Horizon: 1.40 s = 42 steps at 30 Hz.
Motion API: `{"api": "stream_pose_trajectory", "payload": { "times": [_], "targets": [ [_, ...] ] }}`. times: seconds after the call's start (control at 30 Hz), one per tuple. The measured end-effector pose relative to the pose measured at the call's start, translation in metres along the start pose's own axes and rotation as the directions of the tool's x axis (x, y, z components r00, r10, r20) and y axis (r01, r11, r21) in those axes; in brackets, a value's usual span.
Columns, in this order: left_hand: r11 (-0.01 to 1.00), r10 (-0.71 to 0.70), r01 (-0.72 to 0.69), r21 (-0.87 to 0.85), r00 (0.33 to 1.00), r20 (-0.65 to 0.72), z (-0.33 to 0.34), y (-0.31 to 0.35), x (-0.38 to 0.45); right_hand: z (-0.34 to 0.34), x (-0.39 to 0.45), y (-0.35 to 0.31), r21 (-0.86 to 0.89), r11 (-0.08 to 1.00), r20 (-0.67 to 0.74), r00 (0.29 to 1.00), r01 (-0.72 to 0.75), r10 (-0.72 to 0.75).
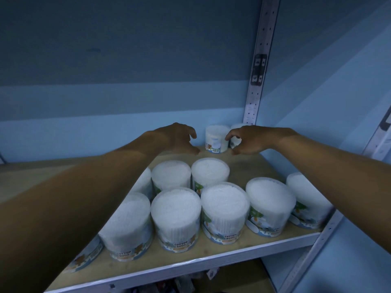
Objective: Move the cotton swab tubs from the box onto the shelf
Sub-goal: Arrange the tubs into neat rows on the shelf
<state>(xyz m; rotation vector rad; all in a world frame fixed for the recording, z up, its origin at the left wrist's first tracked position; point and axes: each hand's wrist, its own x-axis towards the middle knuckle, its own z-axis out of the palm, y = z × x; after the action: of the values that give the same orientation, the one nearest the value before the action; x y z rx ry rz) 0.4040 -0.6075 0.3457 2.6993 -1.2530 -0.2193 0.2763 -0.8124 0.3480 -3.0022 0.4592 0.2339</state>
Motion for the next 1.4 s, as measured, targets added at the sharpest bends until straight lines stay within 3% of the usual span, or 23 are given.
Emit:
{"api": "stream_pose_trajectory", "payload": {
  "times": [0.2, 0.37, 1.0, 1.4],
  "targets": [
    [0.999, 0.009, -0.007, 0.037, 0.997, -0.077, 0.017, 0.013, 0.052, 0.009, 0.027, 0.023, 0.039, 0.993, -0.064, 0.991, -0.113, 0.115],
    [0.999, 0.024, -0.022, 0.025, 0.998, -0.053, 0.023, 0.026, 0.089, 0.011, 0.057, 0.04, 0.037, 0.985, -0.08, 0.982, -0.169, 0.171],
    [0.999, 0.003, -0.007, -0.038, 0.995, -0.097, 0.041, 0.057, 0.142, 0.02, 0.125, 0.065, -0.014, 0.973, -0.097, 0.969, -0.23, 0.228],
    [0.998, -0.031, 0.028, -0.056, 0.998, -0.058, 0.031, 0.067, 0.13, 0.007, 0.093, 0.062, -0.088, 0.974, 0.029, 0.977, -0.209, 0.212]
  ]
}}
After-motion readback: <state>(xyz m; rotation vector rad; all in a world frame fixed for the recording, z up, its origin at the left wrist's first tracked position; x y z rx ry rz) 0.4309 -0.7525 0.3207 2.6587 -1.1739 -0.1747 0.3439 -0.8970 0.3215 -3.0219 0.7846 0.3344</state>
